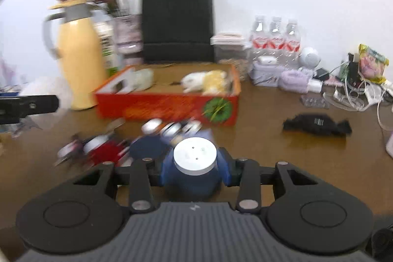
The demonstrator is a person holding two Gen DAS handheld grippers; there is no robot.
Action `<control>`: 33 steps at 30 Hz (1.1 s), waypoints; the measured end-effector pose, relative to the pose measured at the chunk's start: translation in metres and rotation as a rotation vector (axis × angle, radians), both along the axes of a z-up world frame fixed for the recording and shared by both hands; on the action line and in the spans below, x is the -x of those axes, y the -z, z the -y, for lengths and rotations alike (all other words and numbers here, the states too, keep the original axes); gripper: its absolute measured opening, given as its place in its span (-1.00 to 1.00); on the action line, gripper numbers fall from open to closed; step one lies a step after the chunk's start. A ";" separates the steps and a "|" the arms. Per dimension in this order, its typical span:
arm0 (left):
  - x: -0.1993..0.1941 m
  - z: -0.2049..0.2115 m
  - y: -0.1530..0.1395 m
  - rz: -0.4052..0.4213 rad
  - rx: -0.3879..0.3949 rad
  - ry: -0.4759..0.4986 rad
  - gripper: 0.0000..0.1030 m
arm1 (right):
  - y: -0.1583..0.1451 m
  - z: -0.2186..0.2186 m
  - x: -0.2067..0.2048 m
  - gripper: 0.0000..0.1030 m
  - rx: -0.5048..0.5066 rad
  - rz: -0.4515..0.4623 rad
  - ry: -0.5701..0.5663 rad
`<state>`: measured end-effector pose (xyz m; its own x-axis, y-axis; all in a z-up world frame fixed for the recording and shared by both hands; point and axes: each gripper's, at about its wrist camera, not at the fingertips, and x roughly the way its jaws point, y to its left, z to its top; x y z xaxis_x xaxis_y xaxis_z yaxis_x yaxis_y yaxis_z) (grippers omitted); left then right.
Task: Organize objects
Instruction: 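Grasp a white round lid with the right tool while the left tool holds the container, then place the white lid in the box with the right tool while the left tool places the container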
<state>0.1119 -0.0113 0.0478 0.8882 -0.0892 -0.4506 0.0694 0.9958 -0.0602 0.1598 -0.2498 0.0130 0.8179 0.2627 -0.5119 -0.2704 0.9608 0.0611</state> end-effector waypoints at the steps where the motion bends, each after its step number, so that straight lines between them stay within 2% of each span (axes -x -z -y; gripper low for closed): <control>1: 0.020 -0.003 0.006 -0.029 0.033 -0.012 0.59 | 0.001 -0.001 0.020 -0.23 -0.019 -0.012 -0.018; 4: 0.057 -0.008 0.029 -0.161 0.136 -0.005 0.59 | 0.012 -0.006 0.064 -0.23 -0.098 -0.093 -0.065; 6: 0.068 -0.011 0.037 -0.213 0.159 0.000 0.58 | 0.018 -0.012 0.080 -0.23 -0.126 -0.128 -0.077; 12: 0.079 -0.015 0.026 -0.127 0.111 -0.016 0.58 | 0.012 -0.029 0.096 -0.23 -0.068 -0.084 -0.101; 19: 0.047 -0.016 0.030 -0.145 0.105 0.006 0.58 | 0.015 -0.023 0.080 -0.23 -0.081 -0.103 -0.070; 21: 0.023 -0.017 0.021 -0.110 0.088 0.026 0.58 | 0.009 -0.019 0.063 -0.23 -0.093 -0.100 -0.069; 24: -0.034 -0.019 0.001 -0.045 0.074 0.074 0.58 | -0.015 -0.014 0.020 -0.23 -0.120 -0.050 -0.092; 25: -0.059 -0.020 -0.004 -0.052 0.075 0.111 0.58 | -0.023 -0.013 0.003 -0.23 -0.124 -0.026 -0.106; 27: -0.113 -0.022 -0.012 -0.088 0.093 0.106 0.58 | -0.038 -0.013 -0.043 -0.23 -0.126 0.004 -0.117; 29: -0.168 -0.023 -0.018 -0.109 0.079 0.119 0.58 | -0.052 -0.018 -0.100 -0.23 -0.108 0.002 -0.111; 31: -0.223 -0.024 -0.017 -0.148 0.061 0.074 0.58 | -0.057 -0.026 -0.161 -0.23 -0.112 -0.035 -0.111; 33: -0.265 -0.024 -0.010 -0.176 0.035 0.042 0.58 | -0.051 -0.038 -0.223 -0.23 -0.085 -0.109 -0.106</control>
